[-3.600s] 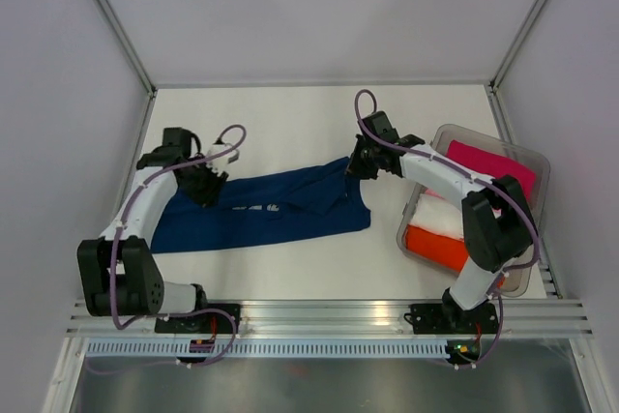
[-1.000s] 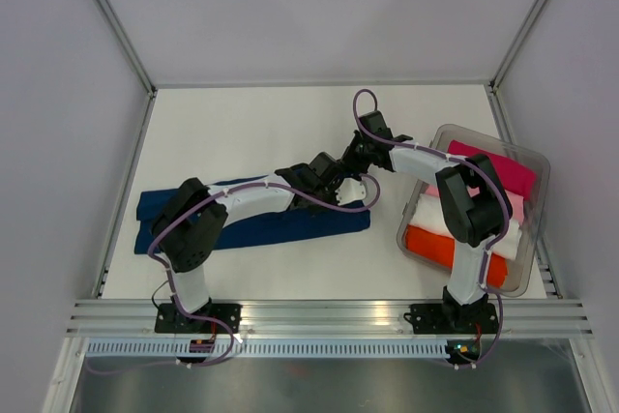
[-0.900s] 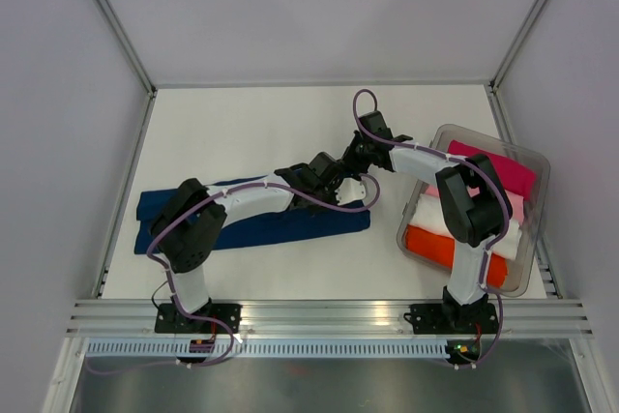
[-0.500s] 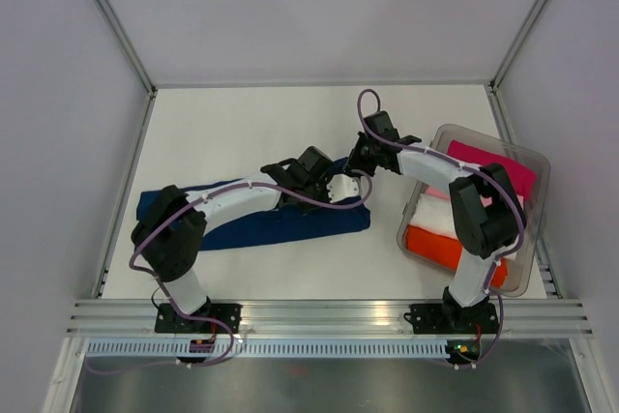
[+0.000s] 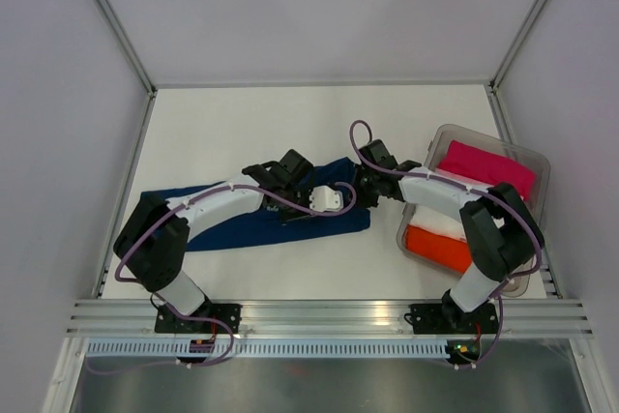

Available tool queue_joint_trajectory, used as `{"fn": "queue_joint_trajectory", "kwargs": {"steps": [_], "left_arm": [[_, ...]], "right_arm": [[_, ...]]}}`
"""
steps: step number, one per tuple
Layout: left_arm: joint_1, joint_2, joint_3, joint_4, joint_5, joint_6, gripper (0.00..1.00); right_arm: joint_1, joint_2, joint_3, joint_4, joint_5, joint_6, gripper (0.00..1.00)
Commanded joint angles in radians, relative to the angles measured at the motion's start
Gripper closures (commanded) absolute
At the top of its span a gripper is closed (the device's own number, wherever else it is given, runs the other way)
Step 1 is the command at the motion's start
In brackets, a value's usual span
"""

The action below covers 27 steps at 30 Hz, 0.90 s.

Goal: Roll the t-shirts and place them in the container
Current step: Fold the tshirt

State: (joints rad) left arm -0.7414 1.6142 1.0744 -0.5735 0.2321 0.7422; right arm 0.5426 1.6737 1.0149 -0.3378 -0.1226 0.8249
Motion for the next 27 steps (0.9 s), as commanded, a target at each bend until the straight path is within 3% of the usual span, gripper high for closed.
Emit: {"fn": "queue_joint_trajectory", "kwargs": {"steps": [1, 11, 19, 22, 27], "left_arm": [[0.019, -0.048, -0.021, -0.052, 0.087, 0.097, 0.98], [0.048, -0.024, -0.01, -0.089, 0.139, 0.111, 0.98], [0.039, 0.041, 0.042, -0.011, 0.119, 0.083, 0.52], [0.027, 0.026, 0.029, -0.009, 0.153, 0.111, 0.44], [0.022, 0.026, -0.016, 0.059, 0.179, 0.103, 0.43]], "right_arm": [[0.025, -0.078, -0.054, -0.004, 0.017, 0.017, 1.0], [0.054, -0.106, -0.107, 0.008, 0.04, 0.039, 1.0], [0.054, -0.069, -0.076, 0.029, 0.035, 0.037, 1.0], [0.053, -0.063, -0.084, 0.034, 0.035, 0.039, 1.0], [0.051, -0.054, -0.091, 0.057, 0.023, 0.051, 1.0]]}}
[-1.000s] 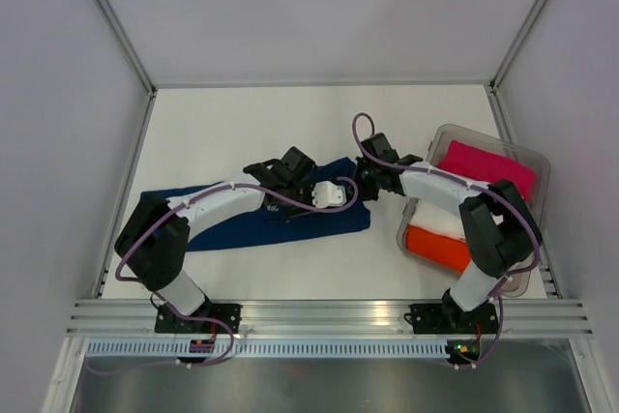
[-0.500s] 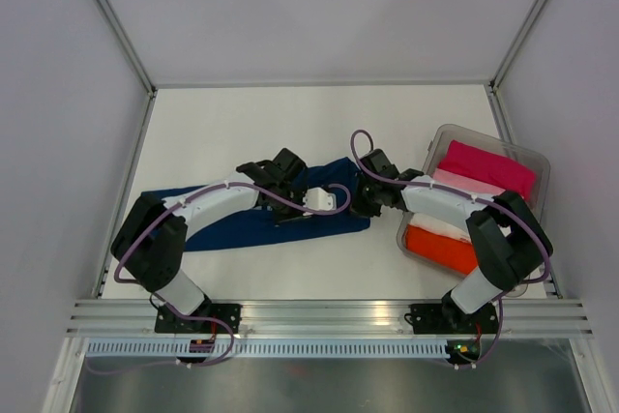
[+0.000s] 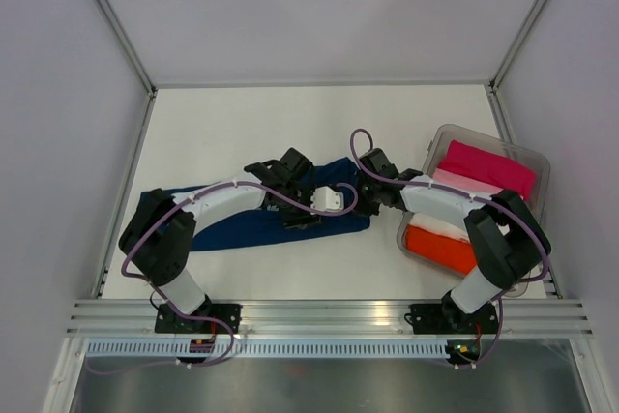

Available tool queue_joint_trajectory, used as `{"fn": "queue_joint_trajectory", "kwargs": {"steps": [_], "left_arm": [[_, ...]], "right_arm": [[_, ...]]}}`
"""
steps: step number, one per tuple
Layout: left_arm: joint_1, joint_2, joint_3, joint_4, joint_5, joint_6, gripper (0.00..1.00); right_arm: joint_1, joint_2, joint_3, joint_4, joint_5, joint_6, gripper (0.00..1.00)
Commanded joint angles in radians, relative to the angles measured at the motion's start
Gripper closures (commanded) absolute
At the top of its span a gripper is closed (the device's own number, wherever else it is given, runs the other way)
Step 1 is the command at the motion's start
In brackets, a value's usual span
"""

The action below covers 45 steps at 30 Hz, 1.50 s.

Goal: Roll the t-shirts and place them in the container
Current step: Fold the tshirt

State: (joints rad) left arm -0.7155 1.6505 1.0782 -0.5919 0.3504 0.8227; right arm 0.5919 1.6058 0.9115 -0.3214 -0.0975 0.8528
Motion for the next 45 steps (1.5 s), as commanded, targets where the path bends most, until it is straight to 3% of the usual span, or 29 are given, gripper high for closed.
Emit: {"fn": "queue_joint_trajectory", "kwargs": {"steps": [1, 5, 9, 15, 23, 38, 41, 44, 45], "left_arm": [[-0.005, -0.009, -0.029, 0.104, 0.061, 0.02, 0.43], [0.004, -0.011, -0.064, 0.217, 0.077, -0.005, 0.5], [0.059, -0.02, -0.086, 0.236, 0.2, -0.002, 0.51], [0.087, -0.118, -0.167, 0.254, 0.34, 0.219, 0.51], [0.082, -0.047, -0.161, 0.241, 0.308, 0.337, 0.54], [0.054, 0.058, -0.126, 0.268, 0.194, 0.329, 0.56], [0.054, 0.054, -0.127, 0.279, 0.193, 0.325, 0.68], [0.053, 0.045, -0.135, 0.279, 0.183, 0.32, 0.92], [0.053, 0.039, -0.135, 0.279, 0.179, 0.317, 0.96]], "right_arm": [[-0.003, 0.016, 0.007, 0.048, -0.025, 0.029, 1.0], [-0.035, 0.016, -0.025, 0.102, -0.082, 0.069, 1.0], [-0.041, 0.025, 0.007, 0.058, -0.065, 0.04, 1.0], [-0.041, 0.017, 0.027, 0.042, -0.048, 0.023, 1.0], [-0.043, 0.008, 0.027, 0.041, -0.042, 0.011, 1.0], [-0.043, 0.011, 0.038, 0.045, -0.042, 0.008, 1.0], [-0.044, 0.011, 0.038, 0.044, -0.042, 0.005, 1.0], [-0.043, 0.013, 0.041, 0.038, -0.042, 0.0, 1.0], [-0.043, 0.011, 0.041, 0.033, -0.038, -0.003, 1.0]]}}
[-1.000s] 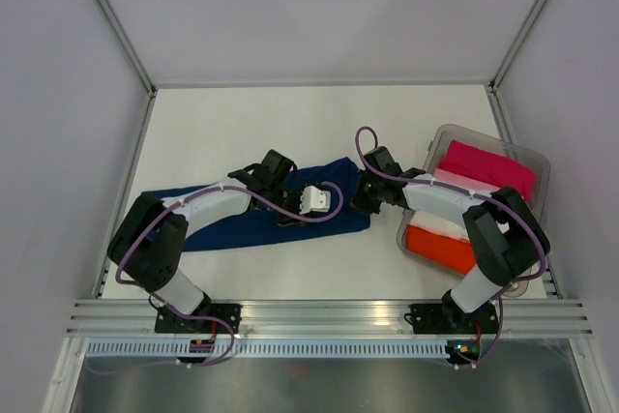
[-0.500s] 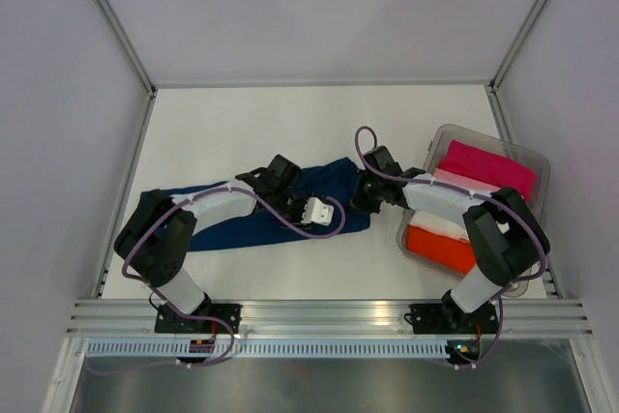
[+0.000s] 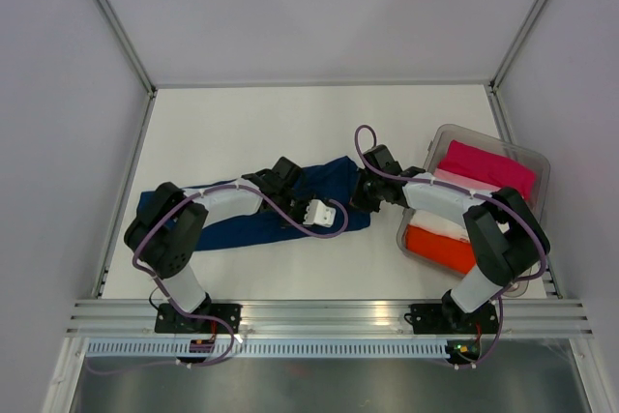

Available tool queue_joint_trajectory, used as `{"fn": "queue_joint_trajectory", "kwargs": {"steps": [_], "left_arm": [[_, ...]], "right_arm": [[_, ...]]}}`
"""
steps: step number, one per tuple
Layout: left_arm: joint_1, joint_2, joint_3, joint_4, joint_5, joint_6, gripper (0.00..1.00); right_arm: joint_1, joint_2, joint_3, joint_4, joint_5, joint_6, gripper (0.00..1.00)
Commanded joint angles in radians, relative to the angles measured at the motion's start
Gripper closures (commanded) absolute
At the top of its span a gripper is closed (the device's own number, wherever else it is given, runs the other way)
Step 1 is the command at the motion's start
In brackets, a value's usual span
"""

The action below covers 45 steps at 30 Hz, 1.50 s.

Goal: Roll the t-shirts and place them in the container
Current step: Fold the tshirt

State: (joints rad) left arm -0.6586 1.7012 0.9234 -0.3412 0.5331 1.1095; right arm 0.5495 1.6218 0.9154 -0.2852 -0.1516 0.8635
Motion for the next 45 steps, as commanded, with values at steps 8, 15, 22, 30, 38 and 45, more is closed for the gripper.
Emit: {"fn": "queue_joint_trajectory", "kwargs": {"steps": [8, 15, 22, 30, 38, 45], "left_arm": [[-0.004, -0.04, 0.023, -0.004, -0.002, 0.032, 0.88], [-0.003, -0.041, 0.081, -0.01, -0.012, 0.013, 0.82], [-0.004, 0.005, 0.081, -0.021, -0.031, 0.018, 0.81], [-0.006, 0.008, 0.074, -0.096, -0.01, 0.072, 0.69], [-0.012, 0.052, 0.115, -0.097, -0.025, 0.024, 0.78], [-0.01, 0.009, 0.107, -0.107, -0.007, 0.024, 0.98]], "right_arm": [[-0.002, -0.005, 0.05, -0.022, 0.021, -0.029, 1.0], [-0.003, -0.011, 0.05, -0.031, 0.027, -0.031, 1.0], [-0.002, -0.016, 0.056, -0.032, 0.029, -0.031, 1.0], [-0.003, -0.013, 0.057, -0.032, 0.029, -0.031, 1.0], [-0.002, -0.013, 0.059, -0.032, 0.03, -0.032, 1.0], [-0.003, -0.019, 0.062, -0.052, 0.038, -0.043, 1.0]]}}
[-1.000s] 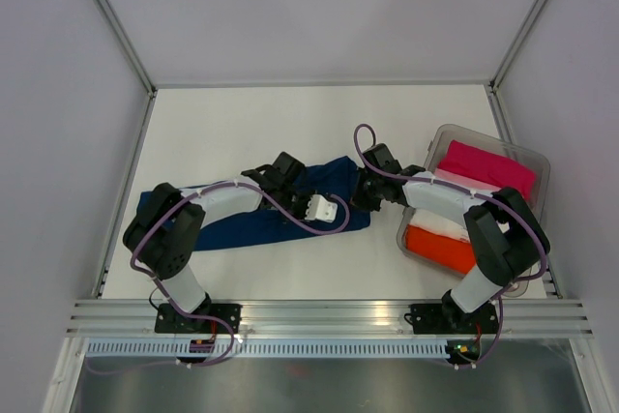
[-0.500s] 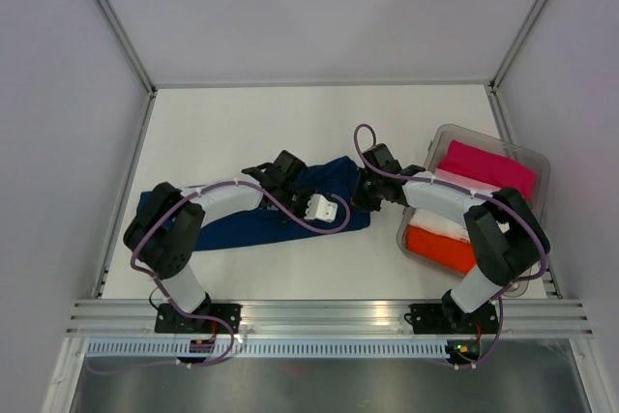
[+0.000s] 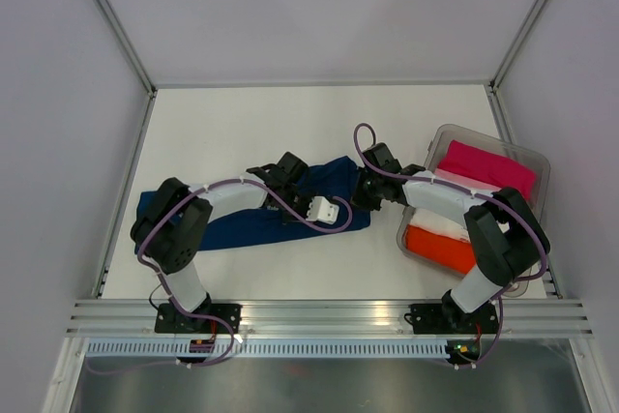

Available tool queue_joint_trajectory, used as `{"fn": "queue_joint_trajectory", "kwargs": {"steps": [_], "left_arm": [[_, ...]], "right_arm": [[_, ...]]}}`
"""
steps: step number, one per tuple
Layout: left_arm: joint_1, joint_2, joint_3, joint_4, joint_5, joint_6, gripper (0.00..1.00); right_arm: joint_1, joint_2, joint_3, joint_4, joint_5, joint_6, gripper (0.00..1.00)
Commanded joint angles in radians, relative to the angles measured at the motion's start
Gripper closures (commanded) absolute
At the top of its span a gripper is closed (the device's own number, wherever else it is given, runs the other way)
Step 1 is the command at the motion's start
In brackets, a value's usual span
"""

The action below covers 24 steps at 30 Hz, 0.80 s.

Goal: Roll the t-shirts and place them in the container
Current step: Fold the tshirt

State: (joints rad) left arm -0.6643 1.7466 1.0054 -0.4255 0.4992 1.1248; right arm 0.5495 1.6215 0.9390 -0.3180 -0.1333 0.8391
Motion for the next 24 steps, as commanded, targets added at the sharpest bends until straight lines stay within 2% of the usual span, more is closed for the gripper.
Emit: {"fn": "queue_joint_trajectory", "kwargs": {"steps": [1, 10, 24], "left_arm": [[-0.003, -0.047, 0.027, -0.028, 0.036, 0.012, 0.98], [0.043, -0.114, 0.042, -0.195, 0.088, 0.139, 0.98], [0.078, -0.131, -0.004, -0.245, 0.137, 0.194, 0.98]], "right_arm": [[-0.003, -0.02, 0.041, -0.024, 0.021, -0.023, 1.0], [0.0, -0.022, 0.057, -0.055, 0.005, -0.055, 1.0], [0.033, -0.018, 0.017, -0.067, 0.009, -0.055, 1.0]]}}
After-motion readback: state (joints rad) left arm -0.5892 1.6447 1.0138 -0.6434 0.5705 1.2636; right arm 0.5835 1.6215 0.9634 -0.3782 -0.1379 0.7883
